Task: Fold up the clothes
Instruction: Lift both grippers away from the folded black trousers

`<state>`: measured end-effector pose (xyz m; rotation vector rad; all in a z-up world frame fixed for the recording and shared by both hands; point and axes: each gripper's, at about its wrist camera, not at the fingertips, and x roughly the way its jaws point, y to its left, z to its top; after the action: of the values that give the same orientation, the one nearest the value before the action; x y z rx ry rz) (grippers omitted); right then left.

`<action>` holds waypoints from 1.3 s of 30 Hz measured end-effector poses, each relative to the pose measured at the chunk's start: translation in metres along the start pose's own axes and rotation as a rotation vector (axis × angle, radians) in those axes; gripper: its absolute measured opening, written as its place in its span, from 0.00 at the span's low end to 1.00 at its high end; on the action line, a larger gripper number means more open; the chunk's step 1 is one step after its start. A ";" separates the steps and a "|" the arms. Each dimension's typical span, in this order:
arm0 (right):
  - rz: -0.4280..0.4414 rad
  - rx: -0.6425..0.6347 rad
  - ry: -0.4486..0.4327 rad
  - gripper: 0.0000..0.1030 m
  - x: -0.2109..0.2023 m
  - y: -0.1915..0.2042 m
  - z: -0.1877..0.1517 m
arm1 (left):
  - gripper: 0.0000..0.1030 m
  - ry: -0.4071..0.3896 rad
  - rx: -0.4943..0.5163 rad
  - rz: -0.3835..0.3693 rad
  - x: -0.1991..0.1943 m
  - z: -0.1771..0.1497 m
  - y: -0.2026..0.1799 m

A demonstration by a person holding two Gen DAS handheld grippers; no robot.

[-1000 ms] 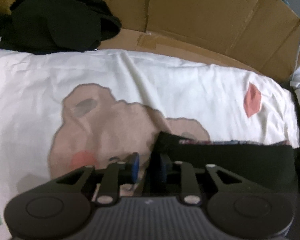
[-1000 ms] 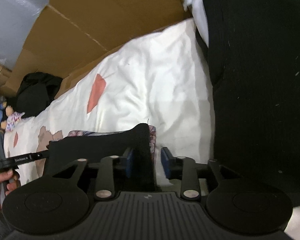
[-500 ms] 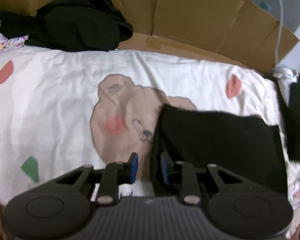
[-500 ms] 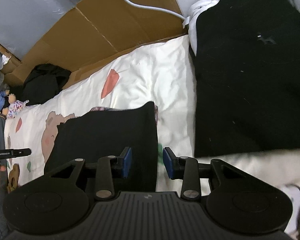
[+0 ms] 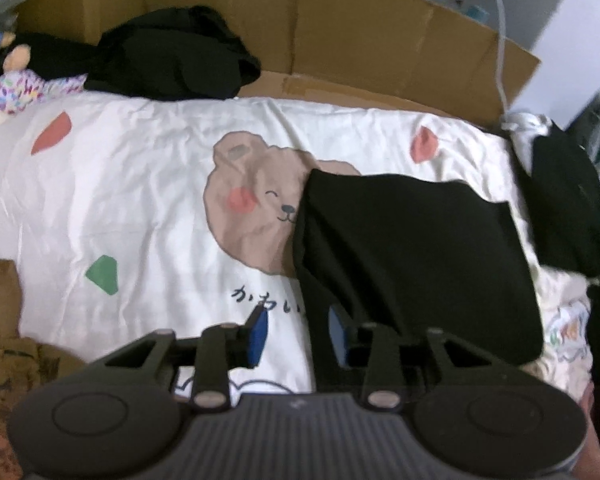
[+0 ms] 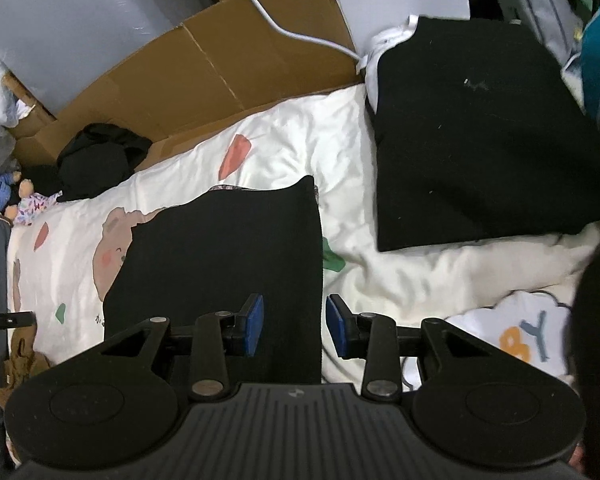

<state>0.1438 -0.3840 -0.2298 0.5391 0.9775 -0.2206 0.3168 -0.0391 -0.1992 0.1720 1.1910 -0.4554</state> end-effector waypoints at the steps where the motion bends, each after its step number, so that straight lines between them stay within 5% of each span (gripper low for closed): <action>1: -0.003 -0.004 -0.004 0.38 -0.004 0.001 0.000 | 0.37 -0.001 0.003 0.003 -0.006 -0.001 -0.001; 12: 0.010 -0.026 -0.024 0.46 -0.033 0.025 -0.007 | 0.38 -0.016 -0.029 0.039 -0.036 -0.020 -0.015; 27: 0.044 -0.113 0.004 0.48 -0.005 0.006 -0.023 | 0.42 0.021 -0.077 0.053 -0.015 -0.049 -0.026; 39: 0.044 -0.029 -0.006 0.48 0.010 -0.020 -0.030 | 0.42 0.039 -0.115 0.072 0.007 -0.061 -0.029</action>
<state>0.1191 -0.3843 -0.2576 0.5327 0.9604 -0.1680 0.2544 -0.0448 -0.2250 0.1246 1.2413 -0.3202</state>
